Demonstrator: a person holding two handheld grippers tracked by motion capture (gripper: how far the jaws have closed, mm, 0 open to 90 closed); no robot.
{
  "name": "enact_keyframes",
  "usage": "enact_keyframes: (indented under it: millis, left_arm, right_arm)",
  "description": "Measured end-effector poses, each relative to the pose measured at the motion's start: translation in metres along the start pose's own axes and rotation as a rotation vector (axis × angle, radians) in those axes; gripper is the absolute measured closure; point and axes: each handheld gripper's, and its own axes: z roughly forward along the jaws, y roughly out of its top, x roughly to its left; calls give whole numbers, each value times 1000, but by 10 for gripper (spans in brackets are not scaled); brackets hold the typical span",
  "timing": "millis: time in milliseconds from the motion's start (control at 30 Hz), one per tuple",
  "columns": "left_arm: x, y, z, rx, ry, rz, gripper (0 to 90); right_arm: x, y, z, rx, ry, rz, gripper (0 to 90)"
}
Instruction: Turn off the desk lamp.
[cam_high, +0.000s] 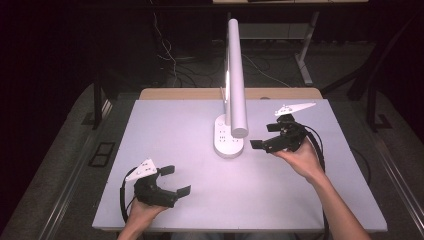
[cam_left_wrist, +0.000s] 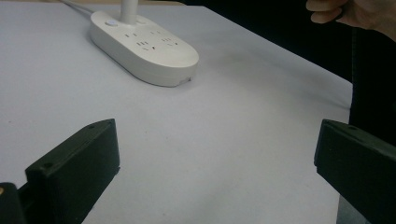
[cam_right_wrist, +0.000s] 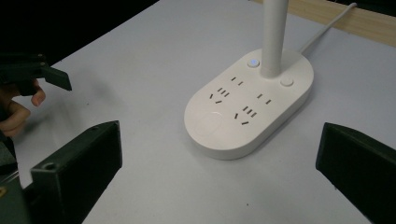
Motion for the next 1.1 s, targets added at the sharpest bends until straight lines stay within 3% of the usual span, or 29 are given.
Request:
enact_keyframes:
  millis: [433,667,1100]
  left_arm:
    - [1,0,-1,-1,-1,0,0]
    - [1,0,0,-3,-3,0,0]
    - [2,0,0,-1,-3,3,0]
  right_arm:
    - [-5,23,16,12,5,0,5]
    - [-22,25,28,6,6,50,5]
    - [-46,32,48,-8,22,96,6]
